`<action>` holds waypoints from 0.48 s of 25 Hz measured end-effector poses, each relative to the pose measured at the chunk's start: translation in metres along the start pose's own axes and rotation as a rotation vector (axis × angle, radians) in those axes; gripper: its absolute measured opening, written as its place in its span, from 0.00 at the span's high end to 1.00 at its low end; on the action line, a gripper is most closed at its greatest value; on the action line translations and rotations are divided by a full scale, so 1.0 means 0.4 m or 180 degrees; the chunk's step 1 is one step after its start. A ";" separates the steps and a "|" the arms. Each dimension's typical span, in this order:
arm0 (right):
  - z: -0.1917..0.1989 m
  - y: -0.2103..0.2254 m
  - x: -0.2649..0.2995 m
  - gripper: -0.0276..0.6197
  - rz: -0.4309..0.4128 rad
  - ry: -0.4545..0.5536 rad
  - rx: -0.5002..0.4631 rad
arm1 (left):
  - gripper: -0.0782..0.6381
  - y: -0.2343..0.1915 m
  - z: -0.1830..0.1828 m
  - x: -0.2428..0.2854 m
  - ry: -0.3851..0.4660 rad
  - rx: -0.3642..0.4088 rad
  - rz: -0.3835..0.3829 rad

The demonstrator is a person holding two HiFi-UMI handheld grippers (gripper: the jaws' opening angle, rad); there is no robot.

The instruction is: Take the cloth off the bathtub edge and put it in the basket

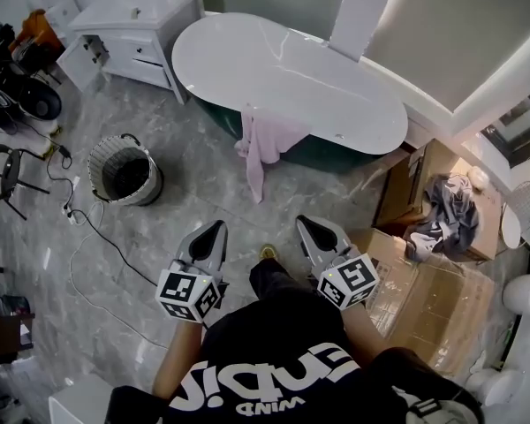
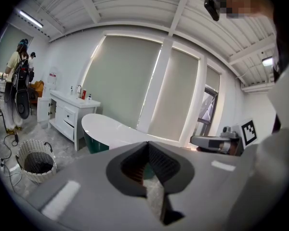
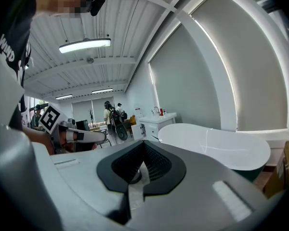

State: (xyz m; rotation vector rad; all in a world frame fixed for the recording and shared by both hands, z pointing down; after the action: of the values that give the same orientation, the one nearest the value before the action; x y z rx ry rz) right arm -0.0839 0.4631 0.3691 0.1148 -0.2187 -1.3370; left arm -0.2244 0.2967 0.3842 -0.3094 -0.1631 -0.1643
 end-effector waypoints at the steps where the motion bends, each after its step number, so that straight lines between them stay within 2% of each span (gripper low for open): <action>1: -0.010 0.021 0.015 0.95 -0.0012 0.0002 -0.0002 | 0.90 -0.004 -0.011 0.023 0.0007 0.0004 -0.0004; 12: -0.068 0.217 0.158 0.95 -0.0243 -0.0023 0.0037 | 0.90 -0.039 -0.109 0.242 0.0148 0.0051 -0.0185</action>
State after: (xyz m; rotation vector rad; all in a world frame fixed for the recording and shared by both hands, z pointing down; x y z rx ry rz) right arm 0.0183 0.4205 0.3664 0.1292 -0.2301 -1.4126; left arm -0.1271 0.2550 0.3655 -0.2848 -0.1274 -0.2274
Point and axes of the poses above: the fingertips, and each gripper's own axes: x forward along the fingers, y to its right, z out of its underside, the point moved 5 cm from there along -x, backward along the fingers, and after that the axes turned 5 degrees about y, right-handed, at the moved point
